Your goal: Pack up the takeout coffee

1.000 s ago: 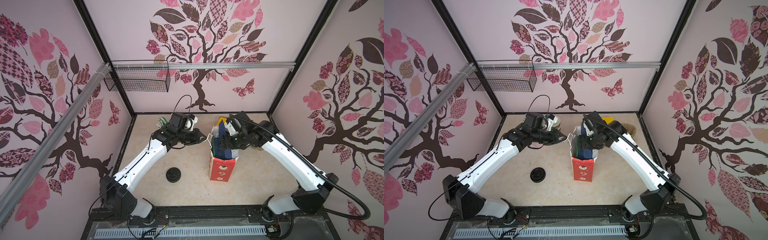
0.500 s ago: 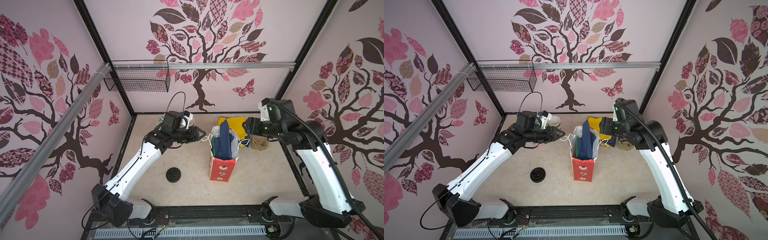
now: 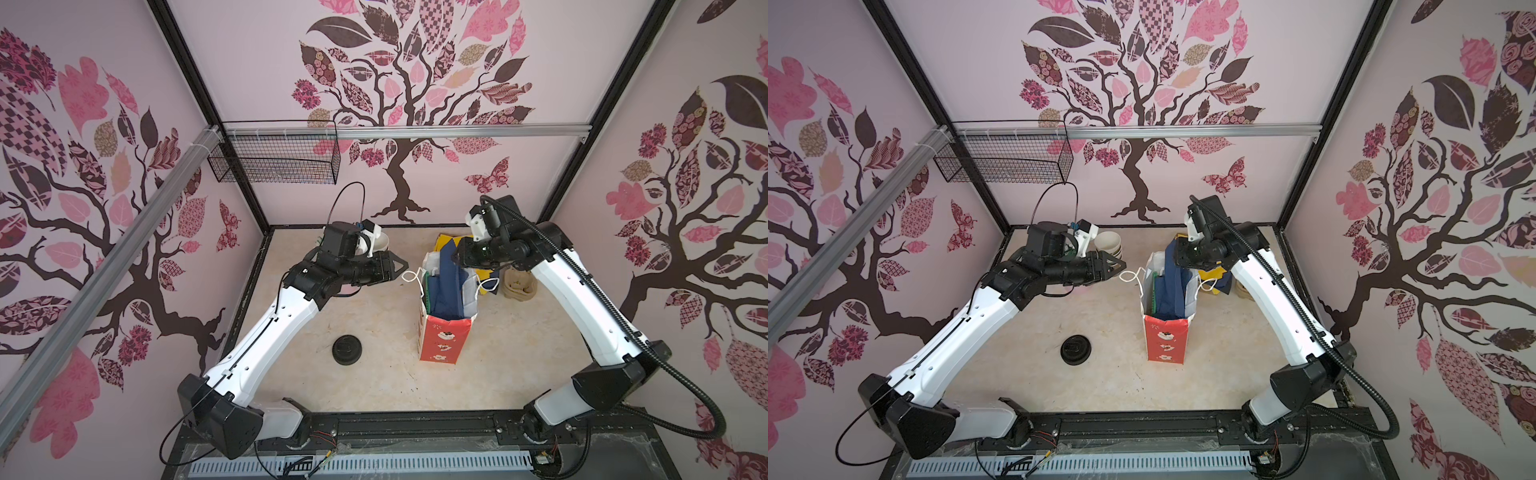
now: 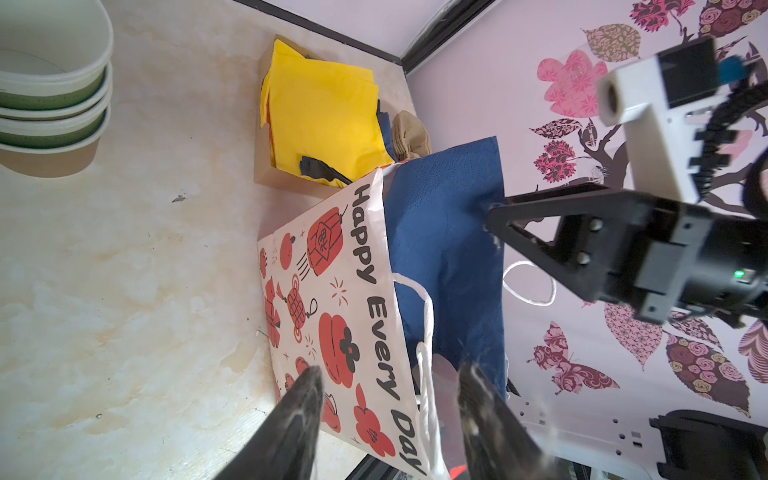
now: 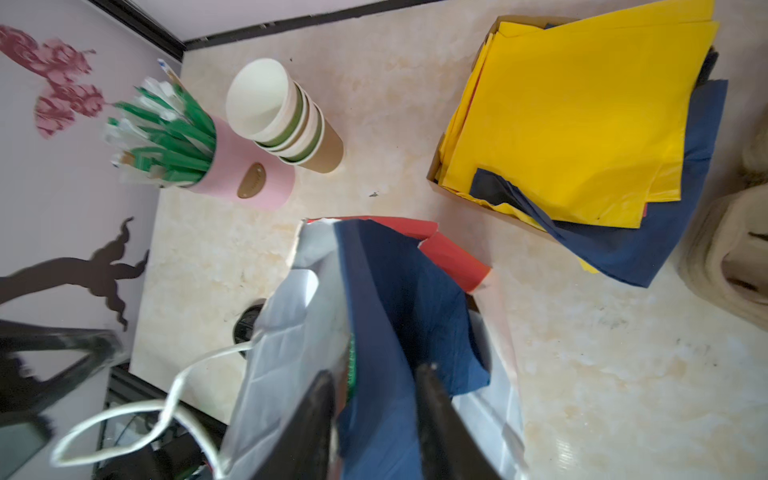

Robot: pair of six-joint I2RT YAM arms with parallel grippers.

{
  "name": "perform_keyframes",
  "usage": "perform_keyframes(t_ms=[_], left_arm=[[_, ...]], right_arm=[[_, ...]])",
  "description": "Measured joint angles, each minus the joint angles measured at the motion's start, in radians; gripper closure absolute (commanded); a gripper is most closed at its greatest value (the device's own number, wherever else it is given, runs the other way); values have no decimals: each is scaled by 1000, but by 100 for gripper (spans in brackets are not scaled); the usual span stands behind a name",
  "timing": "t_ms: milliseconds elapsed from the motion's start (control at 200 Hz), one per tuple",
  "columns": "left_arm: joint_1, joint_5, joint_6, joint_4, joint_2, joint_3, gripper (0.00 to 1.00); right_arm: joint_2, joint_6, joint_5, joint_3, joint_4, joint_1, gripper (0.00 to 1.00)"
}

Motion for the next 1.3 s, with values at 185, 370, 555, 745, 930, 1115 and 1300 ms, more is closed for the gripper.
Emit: perform_keyframes(t_ms=[185, 370, 555, 745, 930, 1115, 1300], left_arm=[[15, 0, -1, 0, -9, 0, 46], [42, 1, -3, 2, -17, 0, 46], [53, 4, -5, 2, -17, 0, 46], [62, 3, -5, 1, -17, 0, 46], [90, -29, -10, 1, -41, -3, 46], [110, -108, -15, -2, -91, -11, 45], [137, -202, -21, -30, -126, -28, 45]], right_arm=[[16, -14, -14, -66, 21, 28, 95], [11, -6, -48, -172, 53, 109, 98], [11, 12, -48, -308, 78, 130, 97], [39, 11, -47, -254, 51, 129, 68], [12, 22, -13, -73, 11, 129, 41], [-91, 19, 37, 39, -44, 80, 35], [-209, 2, 116, 11, -79, -74, 35]])
